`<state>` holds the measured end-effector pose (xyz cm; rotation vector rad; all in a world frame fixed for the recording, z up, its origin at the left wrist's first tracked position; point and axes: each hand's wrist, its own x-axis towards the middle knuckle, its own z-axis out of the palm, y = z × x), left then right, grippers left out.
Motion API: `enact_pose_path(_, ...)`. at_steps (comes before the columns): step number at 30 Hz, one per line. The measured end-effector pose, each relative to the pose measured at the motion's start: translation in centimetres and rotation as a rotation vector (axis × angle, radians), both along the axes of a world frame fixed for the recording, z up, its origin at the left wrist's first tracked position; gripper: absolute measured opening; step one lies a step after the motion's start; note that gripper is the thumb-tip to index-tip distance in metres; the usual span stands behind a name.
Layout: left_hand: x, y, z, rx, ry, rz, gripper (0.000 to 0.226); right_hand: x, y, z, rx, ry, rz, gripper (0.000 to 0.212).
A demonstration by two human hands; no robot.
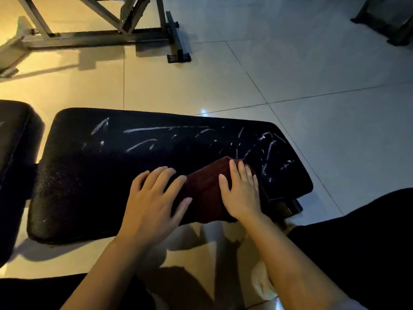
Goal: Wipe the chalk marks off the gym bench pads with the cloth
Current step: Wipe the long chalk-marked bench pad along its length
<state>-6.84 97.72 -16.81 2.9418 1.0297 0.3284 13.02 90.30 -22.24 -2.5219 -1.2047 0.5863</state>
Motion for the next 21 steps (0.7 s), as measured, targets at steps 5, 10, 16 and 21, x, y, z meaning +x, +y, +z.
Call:
enact_pose_path(5, 0.6, 0.5, -0.2, 0.018, 0.111, -0.002, 0.059, 2.0, 1.4, -0.1, 0.048, -0.003, -0.022, 0.064)
enact_pose_path(10, 0.4, 0.1, -1.0, 0.168, 0.062, -0.099, 0.043, 0.0, -0.1, -0.6, 0.206, 0.003, -0.125, 0.056)
enact_pose_path(16, 0.4, 0.1, -1.4, 0.232, 0.039, -0.121, 0.039, -0.8, -0.2, -0.4, 0.222, -0.068, -0.100, 0.049)
enact_pose_path(21, 0.2, 0.0, -1.3, 0.243, -0.100, -0.081, 0.033, -3.7, -1.2, 0.5, 0.213, -0.059, 0.068, 0.047)
